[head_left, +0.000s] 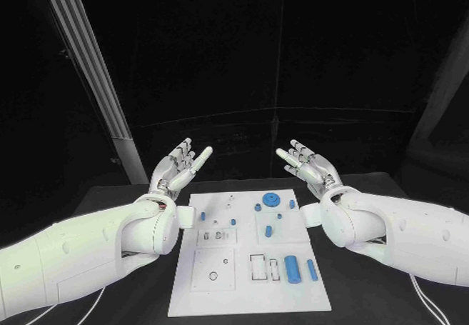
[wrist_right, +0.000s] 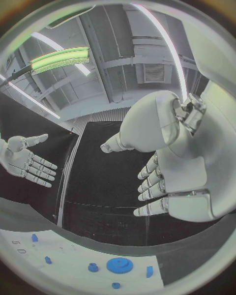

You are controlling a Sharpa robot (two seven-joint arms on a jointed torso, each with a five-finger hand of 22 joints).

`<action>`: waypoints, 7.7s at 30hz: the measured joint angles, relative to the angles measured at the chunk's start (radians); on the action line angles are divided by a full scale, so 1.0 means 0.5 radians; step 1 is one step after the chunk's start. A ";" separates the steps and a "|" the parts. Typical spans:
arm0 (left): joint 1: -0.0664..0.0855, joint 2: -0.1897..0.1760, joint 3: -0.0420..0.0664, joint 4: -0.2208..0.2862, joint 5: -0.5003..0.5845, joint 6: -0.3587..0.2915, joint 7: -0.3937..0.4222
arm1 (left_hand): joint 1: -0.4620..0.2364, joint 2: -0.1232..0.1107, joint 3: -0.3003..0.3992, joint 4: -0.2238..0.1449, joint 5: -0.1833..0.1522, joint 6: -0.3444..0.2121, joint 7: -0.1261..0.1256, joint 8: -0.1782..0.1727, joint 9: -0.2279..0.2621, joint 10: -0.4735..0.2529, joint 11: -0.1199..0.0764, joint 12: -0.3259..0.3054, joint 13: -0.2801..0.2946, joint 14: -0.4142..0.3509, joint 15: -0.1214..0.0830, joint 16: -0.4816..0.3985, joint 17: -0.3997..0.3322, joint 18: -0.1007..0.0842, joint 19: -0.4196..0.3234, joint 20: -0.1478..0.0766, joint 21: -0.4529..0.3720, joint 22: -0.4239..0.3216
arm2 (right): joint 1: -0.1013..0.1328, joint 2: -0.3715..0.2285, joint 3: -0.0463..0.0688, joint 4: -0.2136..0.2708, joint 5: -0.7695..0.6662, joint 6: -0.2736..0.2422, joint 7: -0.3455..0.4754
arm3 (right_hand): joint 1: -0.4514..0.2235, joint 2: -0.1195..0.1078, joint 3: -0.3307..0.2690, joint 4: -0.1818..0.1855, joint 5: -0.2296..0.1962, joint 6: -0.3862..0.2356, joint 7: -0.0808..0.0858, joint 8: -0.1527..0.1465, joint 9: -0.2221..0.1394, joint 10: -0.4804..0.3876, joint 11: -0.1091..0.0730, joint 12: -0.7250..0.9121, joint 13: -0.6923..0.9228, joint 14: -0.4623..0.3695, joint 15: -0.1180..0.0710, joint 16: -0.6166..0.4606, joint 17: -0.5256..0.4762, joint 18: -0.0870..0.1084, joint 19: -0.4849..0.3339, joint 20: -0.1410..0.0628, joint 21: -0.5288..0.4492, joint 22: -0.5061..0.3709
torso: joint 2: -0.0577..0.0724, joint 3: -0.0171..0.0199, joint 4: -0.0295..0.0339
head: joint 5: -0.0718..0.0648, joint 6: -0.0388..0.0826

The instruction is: Assemble the parts on the task board

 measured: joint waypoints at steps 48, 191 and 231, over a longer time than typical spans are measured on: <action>0.038 -0.302 -0.003 0.306 0.035 0.350 0.079 | 0.438 0.332 0.072 -0.128 0.004 1.597 0.183 0.241 0.094 1.869 0.082 0.268 0.106 1.829 -0.021 0.370 0.218 0.030 1.655 0.017 0.666 0.228 | 0.238 0.036 0.003 -0.368 -2.166 0.447 -0.536 | 0.648 -0.099 0.296 -0.509 -0.002 1.920 0.098 0.206 0.115 2.235 -0.190 0.157 0.099 2.733 -0.348 0.504 0.143 0.234 1.978 -0.356 1.206 0.484 | 0.266 -0.0274 0.064 | -0.077 0.043; 0.128 -0.295 -0.003 0.328 0.024 0.443 -0.056 | 0.487 0.381 0.088 -0.210 0.004 1.611 0.196 0.191 0.092 1.876 0.089 0.210 0.106 1.821 -0.014 0.302 0.225 0.030 1.654 0.019 0.634 0.195 | 0.422 0.681 0.008 -0.782 -3.096 0.684 -1.042 | 0.352 -0.278 1.009 -0.262 -0.248 2.057 0.052 0.129 0.118 2.301 -0.230 0.112 0.106 2.747 -0.361 2.432 1.745 0.201 2.111 -0.355 2.463 1.708 | 0.472 -0.0495 0.131 | -0.079 0.063; 0.136 -0.317 -0.004 0.327 0.024 0.454 -0.070 | 0.504 0.380 0.088 -0.222 0.004 1.611 0.196 0.191 0.092 1.876 0.089 0.202 0.106 1.821 -0.014 0.294 0.227 0.030 1.654 0.019 0.634 0.191 | 0.418 0.393 0.007 -0.519 -3.093 0.586 -1.080 | 0.381 -0.443 0.814 -0.056 -0.170 1.779 0.106 0.180 0.137 2.241 -0.186 0.239 0.165 2.745 -0.337 2.440 1.707 0.201 2.086 -0.307 2.462 1.679 | 0.473 -0.0489 0.122 | -0.071 0.073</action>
